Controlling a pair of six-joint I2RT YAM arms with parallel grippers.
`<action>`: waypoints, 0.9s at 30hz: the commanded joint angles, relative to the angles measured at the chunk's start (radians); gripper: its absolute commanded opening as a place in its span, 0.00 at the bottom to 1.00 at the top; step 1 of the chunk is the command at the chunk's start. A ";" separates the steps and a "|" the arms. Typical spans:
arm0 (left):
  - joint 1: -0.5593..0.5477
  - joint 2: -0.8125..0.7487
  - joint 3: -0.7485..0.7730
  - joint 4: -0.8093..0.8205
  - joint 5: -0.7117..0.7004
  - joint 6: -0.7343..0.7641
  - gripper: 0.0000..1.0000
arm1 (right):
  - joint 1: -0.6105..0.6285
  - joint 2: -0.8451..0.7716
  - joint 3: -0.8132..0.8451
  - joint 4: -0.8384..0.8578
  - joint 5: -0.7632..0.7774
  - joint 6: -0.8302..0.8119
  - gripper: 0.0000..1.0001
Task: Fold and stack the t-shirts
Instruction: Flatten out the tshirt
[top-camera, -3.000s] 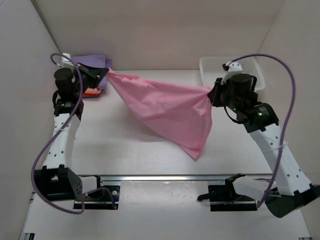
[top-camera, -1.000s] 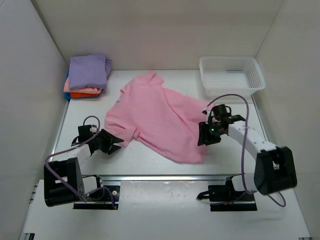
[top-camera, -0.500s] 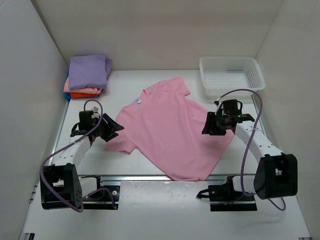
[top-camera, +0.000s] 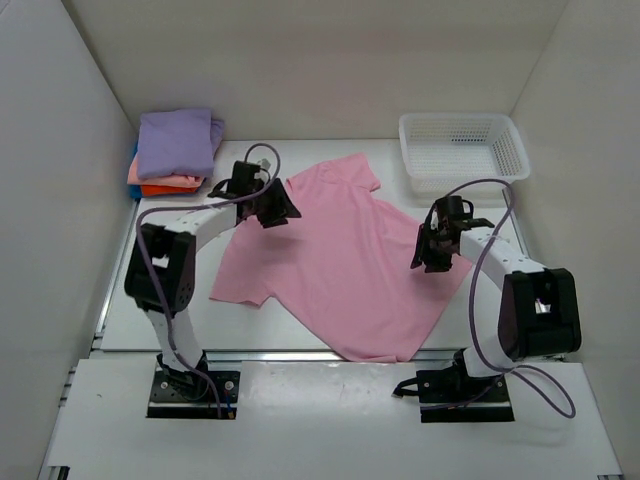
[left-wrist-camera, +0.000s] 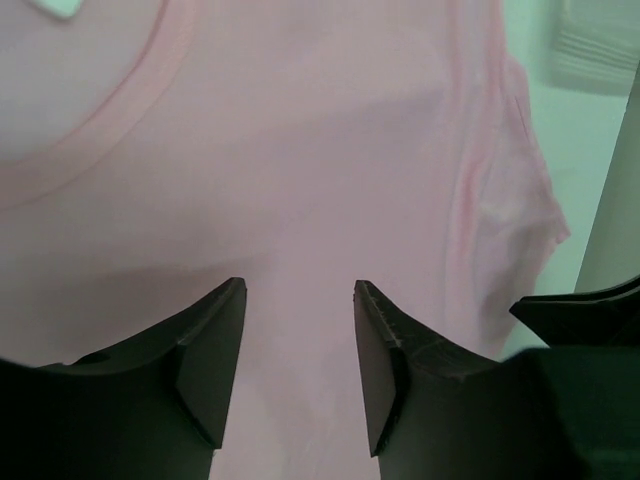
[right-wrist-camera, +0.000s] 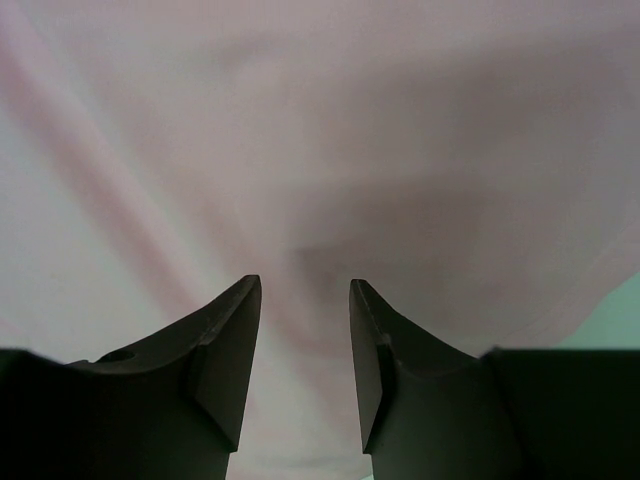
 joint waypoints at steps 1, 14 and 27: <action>-0.051 0.112 0.128 -0.002 -0.012 0.011 0.56 | 0.003 0.044 0.063 0.010 0.053 0.015 0.38; -0.122 0.419 0.528 -0.229 -0.453 0.045 0.59 | 0.038 0.086 0.082 -0.020 0.079 0.048 0.42; 0.038 0.339 0.330 -0.285 -0.518 0.108 0.58 | 0.032 0.172 0.165 -0.076 0.102 0.009 0.46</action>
